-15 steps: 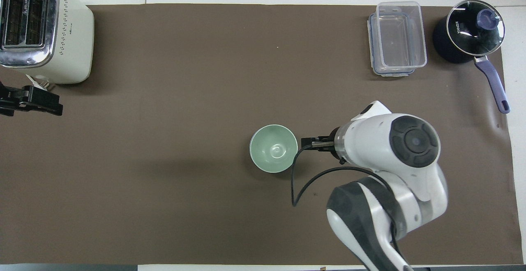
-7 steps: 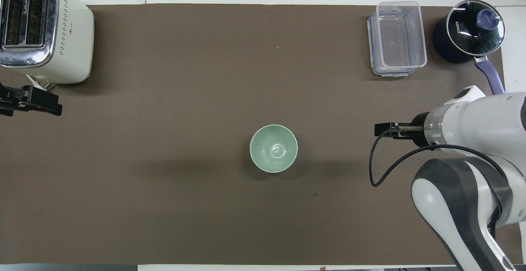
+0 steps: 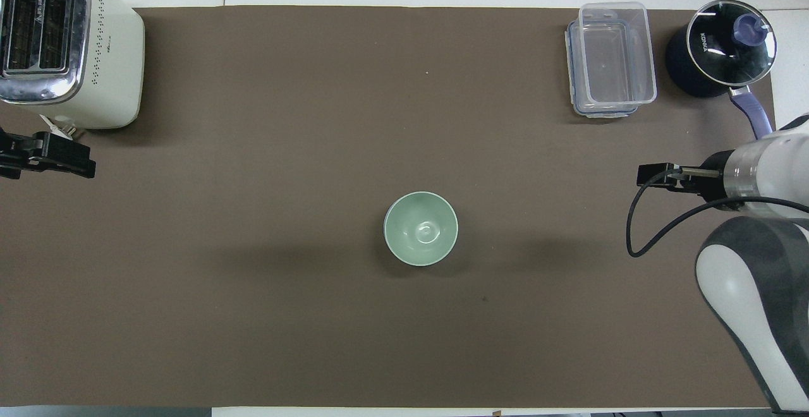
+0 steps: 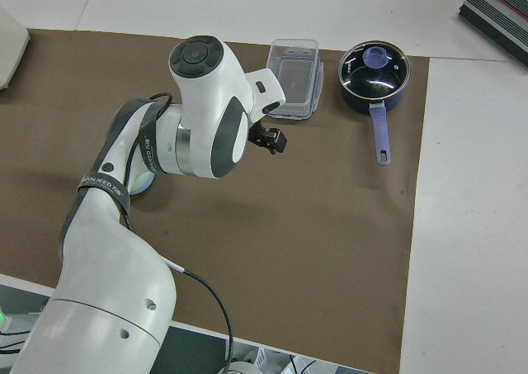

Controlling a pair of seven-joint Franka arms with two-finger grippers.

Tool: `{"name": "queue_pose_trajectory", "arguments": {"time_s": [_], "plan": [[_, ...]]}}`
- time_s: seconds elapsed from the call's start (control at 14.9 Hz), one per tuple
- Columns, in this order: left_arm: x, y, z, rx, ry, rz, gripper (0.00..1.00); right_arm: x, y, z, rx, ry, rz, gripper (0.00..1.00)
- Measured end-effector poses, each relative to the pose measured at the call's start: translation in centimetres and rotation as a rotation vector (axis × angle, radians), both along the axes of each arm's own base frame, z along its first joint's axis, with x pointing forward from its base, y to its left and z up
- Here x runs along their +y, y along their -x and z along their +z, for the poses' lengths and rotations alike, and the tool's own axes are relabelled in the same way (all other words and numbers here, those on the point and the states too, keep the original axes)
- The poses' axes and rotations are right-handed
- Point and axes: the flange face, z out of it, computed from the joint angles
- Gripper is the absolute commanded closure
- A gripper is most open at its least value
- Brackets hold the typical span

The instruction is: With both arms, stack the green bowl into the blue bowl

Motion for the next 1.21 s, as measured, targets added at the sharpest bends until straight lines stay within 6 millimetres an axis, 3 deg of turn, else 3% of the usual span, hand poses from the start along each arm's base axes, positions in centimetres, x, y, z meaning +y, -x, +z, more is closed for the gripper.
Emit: {"name": "queue_pose_trajectory", "arguments": {"time_s": [0.4,0.8,1.21], "plan": [[0.0,0.0,0.0,0.0,0.0,0.0,0.0,0.3,-2.7,5.5,0.042,0.005,0.011,0.0],[0.0,0.0,0.0,0.0,0.0,0.0,0.0,0.0,-3.9,8.7,0.081,0.042,0.016,0.0],[0.0,0.0,0.0,0.0,0.0,0.0,0.0,-0.2,-3.8,8.9,0.106,0.043,0.011,0.0]]}}
